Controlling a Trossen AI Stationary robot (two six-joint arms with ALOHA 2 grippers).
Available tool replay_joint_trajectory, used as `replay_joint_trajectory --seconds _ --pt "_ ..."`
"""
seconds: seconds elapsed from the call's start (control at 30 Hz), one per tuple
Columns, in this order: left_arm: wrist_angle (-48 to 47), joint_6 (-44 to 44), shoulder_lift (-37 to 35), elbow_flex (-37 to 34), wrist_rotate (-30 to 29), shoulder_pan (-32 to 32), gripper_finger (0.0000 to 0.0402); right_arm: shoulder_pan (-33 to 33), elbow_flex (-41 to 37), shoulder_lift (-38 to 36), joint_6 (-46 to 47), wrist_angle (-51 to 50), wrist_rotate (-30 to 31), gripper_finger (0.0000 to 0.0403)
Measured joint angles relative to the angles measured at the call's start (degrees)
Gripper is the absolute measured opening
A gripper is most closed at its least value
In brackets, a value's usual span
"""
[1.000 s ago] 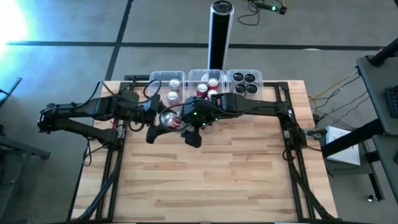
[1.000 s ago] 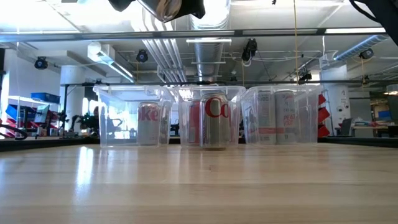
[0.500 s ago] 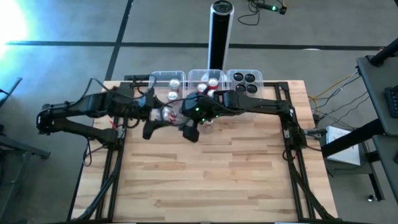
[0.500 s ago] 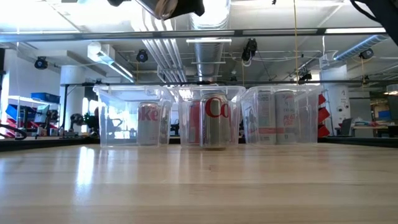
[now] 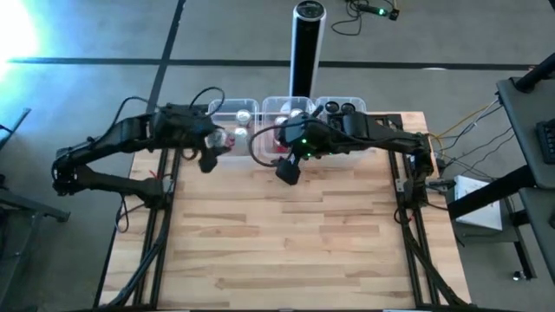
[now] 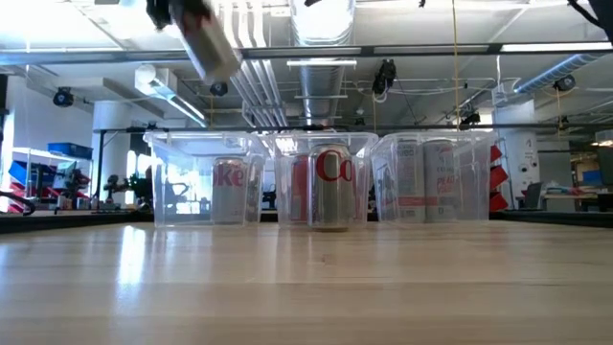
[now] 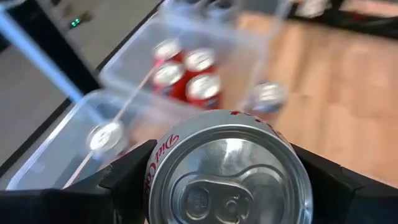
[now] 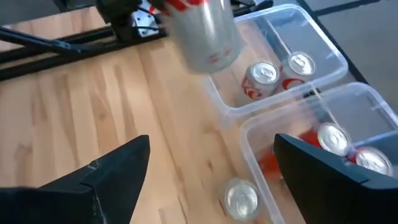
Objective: Sort soda cans
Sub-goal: Put the right white soda can into the left transparent bin
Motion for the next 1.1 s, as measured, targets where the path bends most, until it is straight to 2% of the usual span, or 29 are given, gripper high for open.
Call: replay_joint_trajectory --seconds 0.27,0.4,1.1 --pt "2.1 -3.2 3.1 -7.7 -0.4 14.8 0.0284 0.1 -0.6 1.0 1.5 -0.6 0.0 0.0338" --pt "4.2 -2.5 4.8 -10.7 -0.5 19.0 0.0284 0.1 -0.7 1.0 2.9 -0.7 0.0 0.0343" --pt "5.8 -1.9 18.7 -11.0 -1.9 19.7 0.0284 0.1 -0.8 1.0 5.2 -0.6 0.0 0.0336"
